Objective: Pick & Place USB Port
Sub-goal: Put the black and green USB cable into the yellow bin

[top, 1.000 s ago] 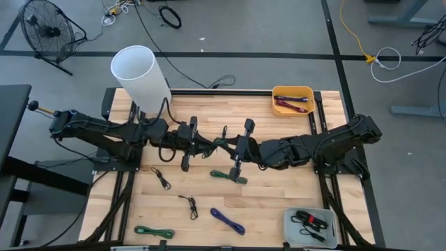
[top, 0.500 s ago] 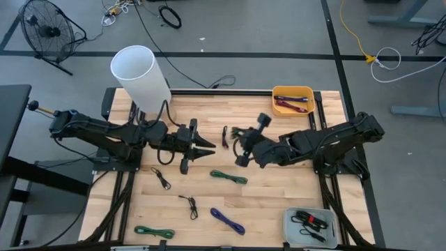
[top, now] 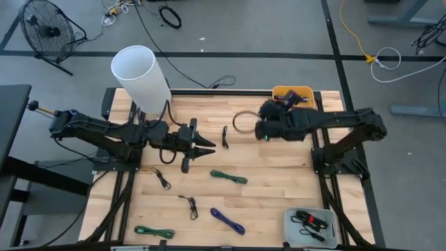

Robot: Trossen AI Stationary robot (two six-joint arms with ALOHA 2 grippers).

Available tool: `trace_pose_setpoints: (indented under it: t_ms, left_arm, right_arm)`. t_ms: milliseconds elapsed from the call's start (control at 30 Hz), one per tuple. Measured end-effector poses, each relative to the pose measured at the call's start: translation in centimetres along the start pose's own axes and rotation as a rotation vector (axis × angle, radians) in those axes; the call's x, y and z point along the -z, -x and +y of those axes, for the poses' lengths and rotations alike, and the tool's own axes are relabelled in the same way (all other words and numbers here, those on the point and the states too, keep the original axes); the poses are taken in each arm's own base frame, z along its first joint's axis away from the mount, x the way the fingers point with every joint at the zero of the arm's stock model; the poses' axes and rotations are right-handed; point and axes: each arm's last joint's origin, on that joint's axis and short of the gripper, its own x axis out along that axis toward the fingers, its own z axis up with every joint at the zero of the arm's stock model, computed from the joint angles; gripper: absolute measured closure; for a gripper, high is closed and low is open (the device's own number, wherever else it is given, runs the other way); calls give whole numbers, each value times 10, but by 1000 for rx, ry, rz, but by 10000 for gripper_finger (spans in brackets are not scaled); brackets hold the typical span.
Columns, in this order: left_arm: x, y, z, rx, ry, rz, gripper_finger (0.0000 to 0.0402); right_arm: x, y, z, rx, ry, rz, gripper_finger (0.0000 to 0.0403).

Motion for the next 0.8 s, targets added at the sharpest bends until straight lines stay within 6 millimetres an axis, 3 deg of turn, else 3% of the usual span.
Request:
trace_pose_setpoints:
  t_ms: [133,333,600,800]
  left_arm:
    - [1,0,0,-1,4,9,308]
    - [5,0,1,-7,4,54,308]
    - [5,0,1,-13,-22,54,307]
    - [5,0,2,-13,-37,54,307]
  right_arm:
    - [2,-34,-7,-65,-2,33,392]
    - [31,-84,-38,-52,-32,98,392]
    - [68,-121,-82,1,-26,166,392]
    - [80,-136,-96,-1,43,237,392]
